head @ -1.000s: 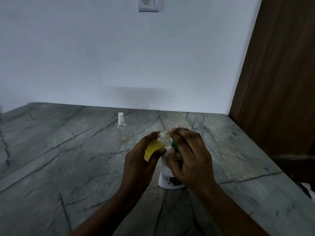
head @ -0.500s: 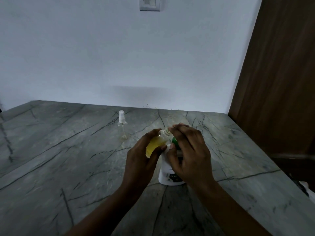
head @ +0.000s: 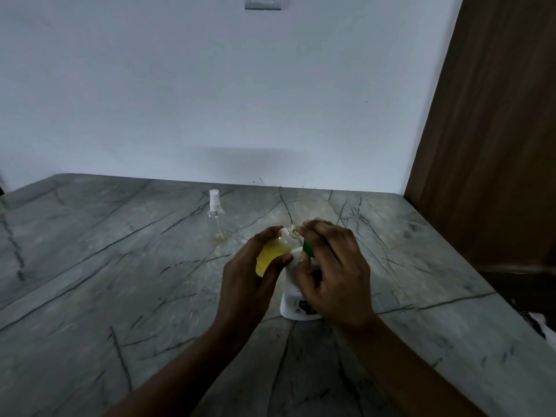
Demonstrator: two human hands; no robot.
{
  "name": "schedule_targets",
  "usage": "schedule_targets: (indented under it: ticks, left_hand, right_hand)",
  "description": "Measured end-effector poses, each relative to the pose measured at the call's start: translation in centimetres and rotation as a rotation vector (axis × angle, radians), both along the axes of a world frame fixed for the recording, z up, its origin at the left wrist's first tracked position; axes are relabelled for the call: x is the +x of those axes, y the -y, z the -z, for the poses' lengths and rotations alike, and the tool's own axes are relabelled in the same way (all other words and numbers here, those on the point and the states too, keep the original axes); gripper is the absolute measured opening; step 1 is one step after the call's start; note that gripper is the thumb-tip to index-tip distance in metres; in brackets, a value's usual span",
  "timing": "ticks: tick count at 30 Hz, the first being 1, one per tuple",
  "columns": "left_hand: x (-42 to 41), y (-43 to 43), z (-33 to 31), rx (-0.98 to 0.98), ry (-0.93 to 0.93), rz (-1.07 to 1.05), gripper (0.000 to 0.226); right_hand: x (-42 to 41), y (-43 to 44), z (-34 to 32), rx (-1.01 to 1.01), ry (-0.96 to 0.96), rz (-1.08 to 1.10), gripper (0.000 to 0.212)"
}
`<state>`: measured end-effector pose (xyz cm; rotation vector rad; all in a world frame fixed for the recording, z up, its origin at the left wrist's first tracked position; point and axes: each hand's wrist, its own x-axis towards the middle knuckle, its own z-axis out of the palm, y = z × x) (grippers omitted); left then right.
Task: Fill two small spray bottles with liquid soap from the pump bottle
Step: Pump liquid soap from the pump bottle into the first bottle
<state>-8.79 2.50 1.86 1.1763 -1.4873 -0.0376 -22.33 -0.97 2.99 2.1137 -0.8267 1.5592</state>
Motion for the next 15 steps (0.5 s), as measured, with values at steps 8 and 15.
schedule_targets:
  ticks: [8, 15]
  left_hand:
    - [-0.3, -0.1, -0.7, 0.004, -0.009, 0.001, 0.041]
    - [-0.4, -0.3, -1.0, -0.01, -0.022, 0.008, 0.04]
  right_hand:
    - [-0.1, -0.3, -1.0, 0.026, -0.022, 0.017, 0.037]
    - [-0.2, -0.4, -1.3, 0.023, -0.046, 0.004, 0.039]
